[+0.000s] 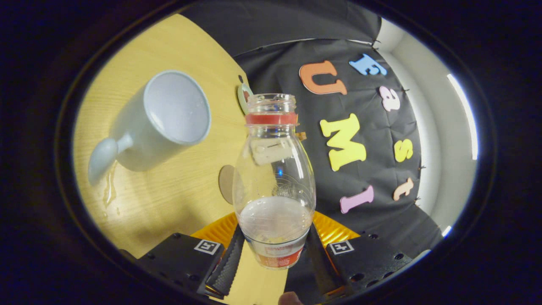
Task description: Take the bottle from table, then pour the juice into the cup, finally place the bottle on the coaster
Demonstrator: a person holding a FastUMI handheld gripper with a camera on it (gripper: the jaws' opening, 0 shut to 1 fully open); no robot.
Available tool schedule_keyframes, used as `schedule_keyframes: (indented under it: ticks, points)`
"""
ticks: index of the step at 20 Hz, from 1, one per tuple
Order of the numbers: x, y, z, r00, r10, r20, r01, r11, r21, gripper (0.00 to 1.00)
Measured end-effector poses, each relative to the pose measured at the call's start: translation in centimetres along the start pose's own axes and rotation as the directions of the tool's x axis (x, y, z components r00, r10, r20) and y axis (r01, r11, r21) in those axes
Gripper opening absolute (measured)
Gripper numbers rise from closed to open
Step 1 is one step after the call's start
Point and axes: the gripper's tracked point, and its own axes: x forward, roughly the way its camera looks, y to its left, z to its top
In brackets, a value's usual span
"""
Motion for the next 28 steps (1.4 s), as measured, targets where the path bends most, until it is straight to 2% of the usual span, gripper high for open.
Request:
schedule_keyframes:
  ticks: [4,14,28]
  points:
    - [0.0,-0.6,-0.7,0.999,-0.038,0.002,0.038,0.992,-0.119,0.78]
    - [-0.3,-1.6,-0.2,0.998,-0.058,0.016,0.061,0.952,-0.3,0.78]
    - [-0.7,-2.7,1.0,0.997,-0.07,0.04,0.08,0.913,-0.399,0.78]
